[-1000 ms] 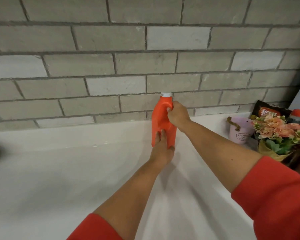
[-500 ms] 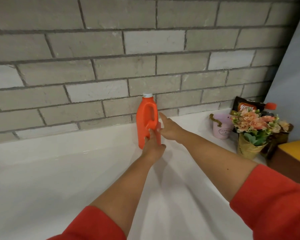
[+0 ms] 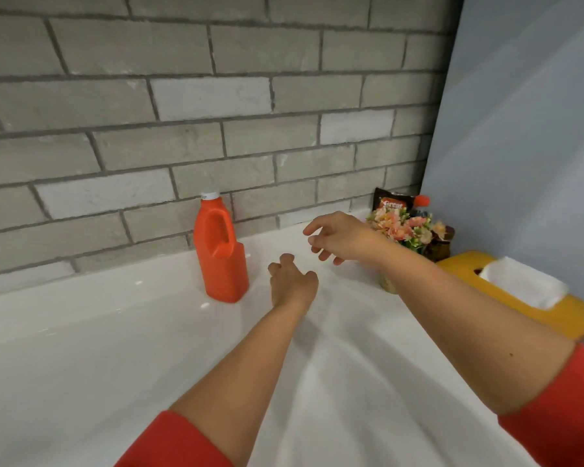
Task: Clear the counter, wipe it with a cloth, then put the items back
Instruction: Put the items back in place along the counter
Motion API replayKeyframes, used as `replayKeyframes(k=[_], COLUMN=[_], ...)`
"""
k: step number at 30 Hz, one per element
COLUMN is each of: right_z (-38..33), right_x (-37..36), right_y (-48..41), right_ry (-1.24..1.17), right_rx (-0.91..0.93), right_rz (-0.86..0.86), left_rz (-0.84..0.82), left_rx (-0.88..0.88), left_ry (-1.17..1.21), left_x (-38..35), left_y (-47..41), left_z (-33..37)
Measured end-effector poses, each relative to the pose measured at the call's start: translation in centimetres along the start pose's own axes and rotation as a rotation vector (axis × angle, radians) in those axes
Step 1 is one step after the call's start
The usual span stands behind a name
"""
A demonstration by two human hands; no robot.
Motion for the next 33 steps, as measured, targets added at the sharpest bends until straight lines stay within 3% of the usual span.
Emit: replayKeyframes(k=[6,12,21,27,33], right_z=[6.1,14.2,22.7,25.7,27.6], right_x=[4.3,6.8,6.0,2.6,0.8], right_y=[5.8,9.9,16.8,19.0,19.0], right_ry=[-0.061,0.059,0.070,-0.082,-0.407], right_rx=[-0.051,-0.194,-0.479,-0.597,-0.662], right_rz=[0.174,0.398,0.675,0.717,0.719], left_rz=[-0.168,-0.278,-0.294,-0.228,-0.268], left_rx=[-0.065,-0.086,-0.044,0.053,0.140], left_ry=[-0.059,-0.019,0.092,0.208,0.326], left_x=[-7.6,-14.9,-22.2,-24.1,-25.2], left_y=[2.9,4.5,4.1,3.4,2.0], left_z=[2.1,3.4,3.5,4.0,3.7])
Point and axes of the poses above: each hand's wrist, its own y-axis away from the middle knuckle, its own x-axis out of the back of the hand, z = x × y, the point moved 2 cm from there along -y, towards the middle knuckle, and after that the axes turned 14 degrees about y, right-handed, at the moved point
